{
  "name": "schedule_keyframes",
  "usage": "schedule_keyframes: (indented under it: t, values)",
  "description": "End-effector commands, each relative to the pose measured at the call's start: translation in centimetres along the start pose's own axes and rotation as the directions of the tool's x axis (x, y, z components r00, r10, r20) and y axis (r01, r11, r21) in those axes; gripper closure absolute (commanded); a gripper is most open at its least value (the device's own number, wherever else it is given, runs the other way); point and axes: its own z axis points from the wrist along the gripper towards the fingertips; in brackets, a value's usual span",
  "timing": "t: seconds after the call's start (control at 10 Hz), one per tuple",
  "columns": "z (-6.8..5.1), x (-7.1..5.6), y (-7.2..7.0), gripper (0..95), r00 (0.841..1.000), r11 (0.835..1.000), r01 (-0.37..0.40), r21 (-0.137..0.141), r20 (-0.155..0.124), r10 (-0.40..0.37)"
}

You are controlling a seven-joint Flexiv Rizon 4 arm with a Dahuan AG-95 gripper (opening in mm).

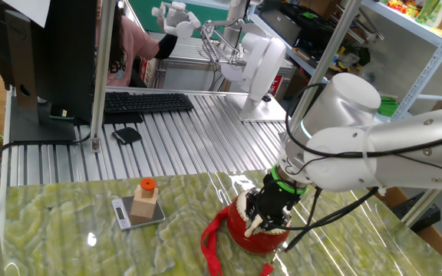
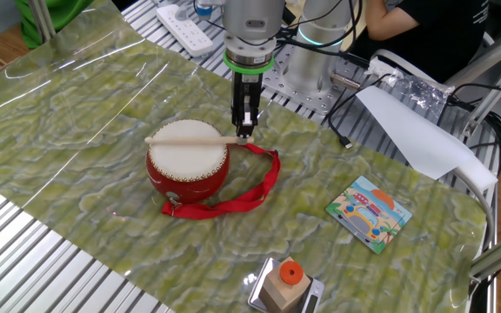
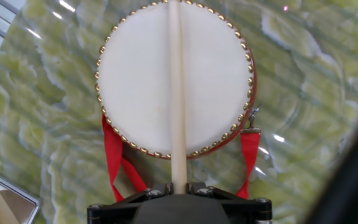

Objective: Play the drum

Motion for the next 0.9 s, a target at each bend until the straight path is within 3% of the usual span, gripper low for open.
schedule_keyframes:
  t: [0.1, 0.9]
  values:
    - [0.18, -0.06, 0.11, 95.0, 1.0, 1.0, -0.003, -0.001, 0.001, 0.003]
    - [0.21, -0.28, 0.19, 95.0, 1.0, 1.0, 0.006, 0.001, 0.004, -0.006]
